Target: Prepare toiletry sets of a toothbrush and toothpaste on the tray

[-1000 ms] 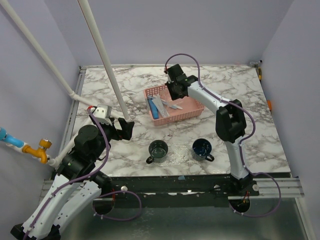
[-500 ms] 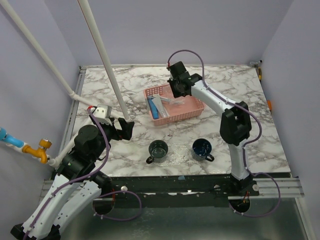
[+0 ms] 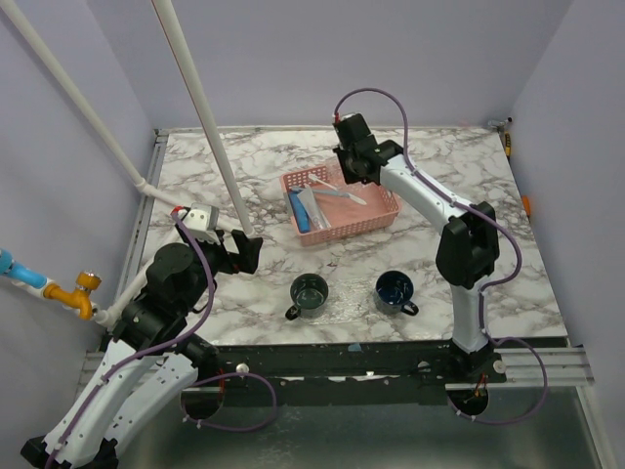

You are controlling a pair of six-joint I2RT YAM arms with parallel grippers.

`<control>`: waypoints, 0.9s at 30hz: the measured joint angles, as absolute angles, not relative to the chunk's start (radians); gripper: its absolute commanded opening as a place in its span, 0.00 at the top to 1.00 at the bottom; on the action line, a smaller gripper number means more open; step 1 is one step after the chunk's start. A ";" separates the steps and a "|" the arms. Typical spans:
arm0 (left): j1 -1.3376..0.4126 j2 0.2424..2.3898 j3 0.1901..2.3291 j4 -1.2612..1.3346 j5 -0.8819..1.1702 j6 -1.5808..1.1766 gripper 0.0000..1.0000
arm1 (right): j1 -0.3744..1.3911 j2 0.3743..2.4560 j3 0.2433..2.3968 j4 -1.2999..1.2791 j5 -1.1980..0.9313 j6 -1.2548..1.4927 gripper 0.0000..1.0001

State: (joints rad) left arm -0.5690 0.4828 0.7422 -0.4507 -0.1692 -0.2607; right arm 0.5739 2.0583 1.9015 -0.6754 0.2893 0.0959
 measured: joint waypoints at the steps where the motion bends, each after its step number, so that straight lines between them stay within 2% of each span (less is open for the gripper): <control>1: -0.569 0.483 0.742 -0.451 -0.169 -0.261 0.01 | 0.574 2.058 1.899 -0.675 0.297 0.096 0.99; 15: -0.569 0.486 0.742 -0.451 -0.169 -0.261 0.01 | 0.642 2.040 1.787 -0.635 0.501 0.050 1.00; 27: -0.569 0.488 0.742 -0.451 -0.169 -0.261 0.01 | 0.669 1.921 1.797 -0.601 0.615 0.043 1.00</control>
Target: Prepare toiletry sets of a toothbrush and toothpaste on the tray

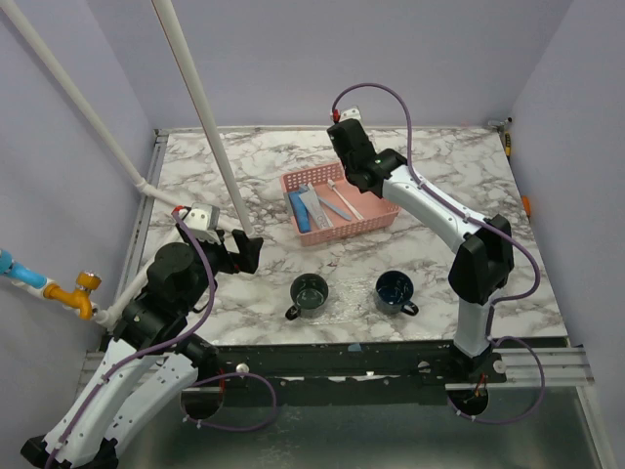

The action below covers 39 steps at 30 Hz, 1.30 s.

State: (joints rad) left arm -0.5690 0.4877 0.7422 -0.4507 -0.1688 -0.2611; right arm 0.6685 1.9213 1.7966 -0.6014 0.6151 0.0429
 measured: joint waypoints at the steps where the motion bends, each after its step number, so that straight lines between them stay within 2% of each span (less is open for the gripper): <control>1: -0.569 0.488 0.742 -0.451 -0.169 -0.261 0.01 | 0.669 1.915 1.797 -0.603 0.619 0.050 1.00; 12: -0.569 0.488 0.742 -0.451 -0.169 -0.261 0.01 | 0.700 1.783 1.779 -0.697 0.604 0.205 0.99; 24: -0.569 0.493 0.742 -0.451 -0.168 -0.261 0.01 | 0.766 1.598 1.588 -0.754 0.567 0.364 0.99; 39: -0.569 0.490 0.742 -0.451 -0.168 -0.261 0.01 | 0.855 1.546 1.430 -0.814 0.518 0.536 0.99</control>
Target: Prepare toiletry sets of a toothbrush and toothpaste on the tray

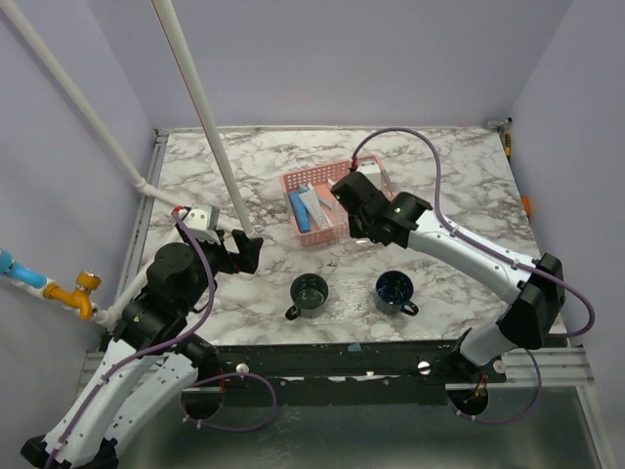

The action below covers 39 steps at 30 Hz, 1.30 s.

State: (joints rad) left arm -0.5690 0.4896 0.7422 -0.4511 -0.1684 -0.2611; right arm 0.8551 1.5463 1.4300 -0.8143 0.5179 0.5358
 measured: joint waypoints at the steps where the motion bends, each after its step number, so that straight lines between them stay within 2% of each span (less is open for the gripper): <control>1: -0.569 0.487 0.742 -0.451 -0.168 -0.261 0.01 | 0.864 1.546 1.422 -0.815 0.517 0.548 1.00; 22: -0.569 0.471 0.742 -0.451 -0.166 -0.262 0.01 | 0.997 1.508 1.248 -0.848 0.506 0.768 1.00; 39: -0.569 0.471 0.742 -0.451 -0.164 -0.266 0.01 | 1.048 1.483 1.190 -0.861 0.506 0.884 0.99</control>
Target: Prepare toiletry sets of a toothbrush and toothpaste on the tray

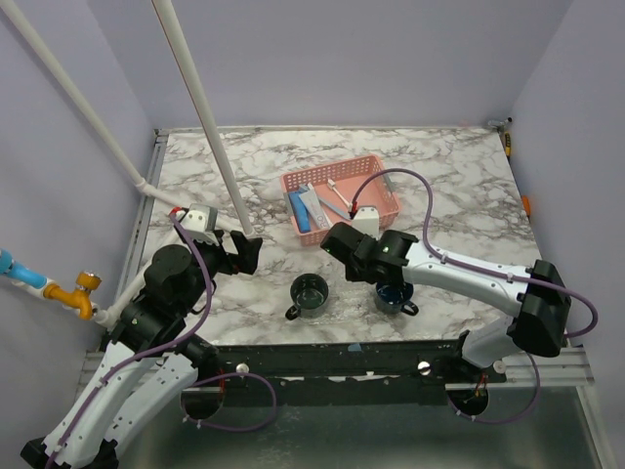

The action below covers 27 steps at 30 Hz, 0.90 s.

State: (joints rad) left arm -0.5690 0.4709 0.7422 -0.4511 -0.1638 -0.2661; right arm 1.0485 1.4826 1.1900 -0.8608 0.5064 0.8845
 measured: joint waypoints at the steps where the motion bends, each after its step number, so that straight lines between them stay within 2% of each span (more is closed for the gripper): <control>1: -0.569 0.471 0.742 -0.451 -0.164 -0.266 0.01 | 1.054 1.483 1.187 -0.862 0.507 0.891 1.00; 27: -0.569 0.464 0.742 -0.451 -0.164 -0.267 0.01 | 1.138 1.483 1.151 -0.889 0.507 0.994 1.00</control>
